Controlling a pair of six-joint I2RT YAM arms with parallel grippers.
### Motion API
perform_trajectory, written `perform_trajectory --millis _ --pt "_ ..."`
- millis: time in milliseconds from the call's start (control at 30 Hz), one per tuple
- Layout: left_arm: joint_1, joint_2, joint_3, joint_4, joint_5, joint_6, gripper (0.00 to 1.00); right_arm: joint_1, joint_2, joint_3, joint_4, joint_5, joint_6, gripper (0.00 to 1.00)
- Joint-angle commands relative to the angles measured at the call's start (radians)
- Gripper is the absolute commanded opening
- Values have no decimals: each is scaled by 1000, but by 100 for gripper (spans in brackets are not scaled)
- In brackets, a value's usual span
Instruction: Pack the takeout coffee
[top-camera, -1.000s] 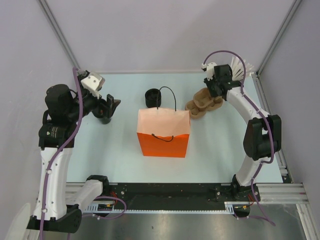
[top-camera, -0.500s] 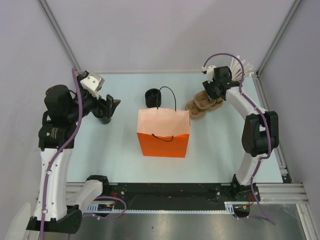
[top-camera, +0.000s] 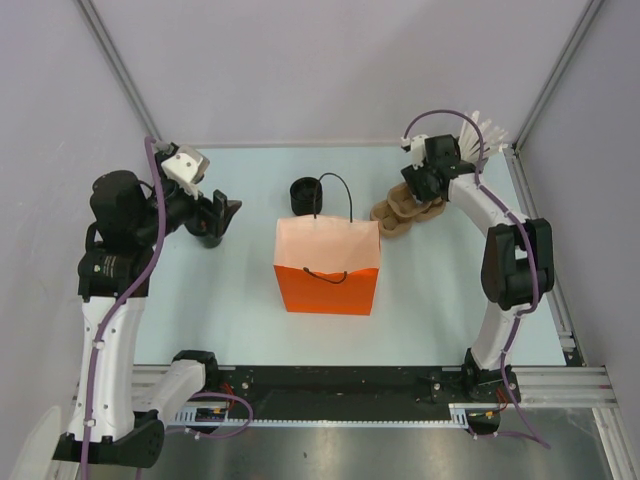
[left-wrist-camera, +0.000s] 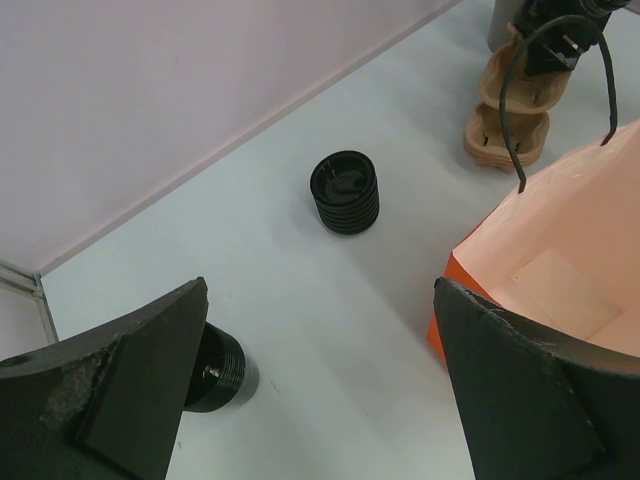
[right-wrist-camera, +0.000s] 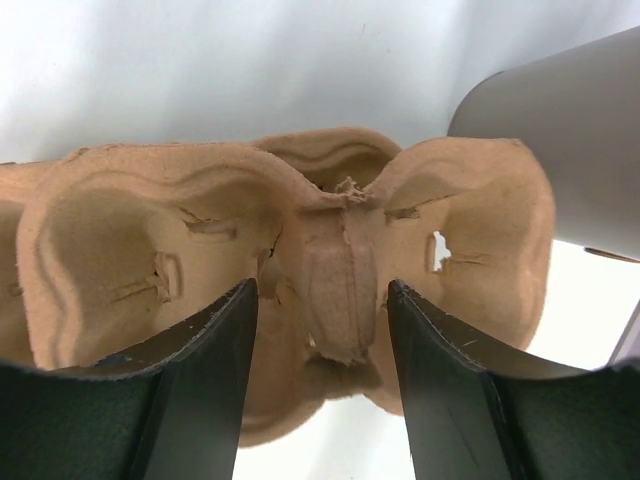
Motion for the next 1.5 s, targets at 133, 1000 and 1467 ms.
perform_trajectory --millis 133,1000,1467 --pt "11 -11 -3 31 29 -9 100 16 24 34 36 15 -1 58" --pt "12 -4 -5 33 38 -12 100 -21 110 408 -309 -78 74 65" --pt "12 -13 -11 28 35 -5 100 -29 312 664 -634 -75 81 66"
